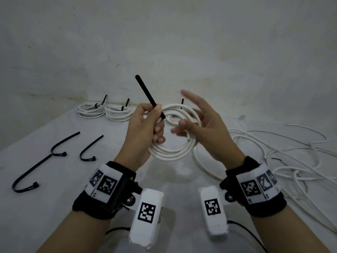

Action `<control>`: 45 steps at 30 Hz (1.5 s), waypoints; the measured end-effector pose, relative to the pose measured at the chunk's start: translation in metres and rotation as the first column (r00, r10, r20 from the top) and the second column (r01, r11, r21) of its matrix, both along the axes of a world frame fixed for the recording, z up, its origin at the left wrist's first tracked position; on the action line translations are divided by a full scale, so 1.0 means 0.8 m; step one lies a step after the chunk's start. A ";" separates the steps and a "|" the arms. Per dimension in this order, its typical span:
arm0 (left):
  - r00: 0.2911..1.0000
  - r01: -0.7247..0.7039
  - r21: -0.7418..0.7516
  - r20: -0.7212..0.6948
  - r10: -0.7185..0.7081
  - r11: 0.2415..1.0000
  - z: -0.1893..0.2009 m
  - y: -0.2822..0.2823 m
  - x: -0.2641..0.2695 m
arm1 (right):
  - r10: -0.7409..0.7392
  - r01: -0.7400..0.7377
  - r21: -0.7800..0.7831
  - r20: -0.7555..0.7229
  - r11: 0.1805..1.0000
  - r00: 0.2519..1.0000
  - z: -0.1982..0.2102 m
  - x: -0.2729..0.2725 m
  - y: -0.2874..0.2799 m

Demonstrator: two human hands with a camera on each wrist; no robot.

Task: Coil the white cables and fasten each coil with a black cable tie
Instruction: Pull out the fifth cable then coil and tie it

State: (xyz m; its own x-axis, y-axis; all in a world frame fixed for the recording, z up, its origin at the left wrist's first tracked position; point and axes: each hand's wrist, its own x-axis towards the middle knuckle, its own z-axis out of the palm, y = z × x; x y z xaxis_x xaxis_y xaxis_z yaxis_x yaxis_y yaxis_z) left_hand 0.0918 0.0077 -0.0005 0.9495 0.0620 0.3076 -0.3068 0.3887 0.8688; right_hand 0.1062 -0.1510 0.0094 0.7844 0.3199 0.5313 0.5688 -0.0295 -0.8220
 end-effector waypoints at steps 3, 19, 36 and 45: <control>1.000 0.017 -0.009 0.003 -0.017 1.000 -0.001 0.000 0.002 | 0.002 -0.002 0.049 0.003 0.999 1.000 -0.007 -0.006 0.011; 0.964 0.257 -0.101 -0.037 -0.262 0.961 -0.002 0.005 0.004 | -0.118 0.125 0.227 -0.046 0.966 0.992 -0.026 -0.006 0.029; 0.986 0.162 0.372 -0.091 -0.138 0.914 -0.009 -0.012 -0.006 | -0.292 0.330 -0.125 0.248 0.936 0.924 0.005 -0.002 0.004; 0.971 0.239 0.417 -0.116 -0.209 0.877 -0.010 -0.022 -0.007 | -0.462 0.508 -0.035 0.368 0.860 0.807 0.000 0.002 0.001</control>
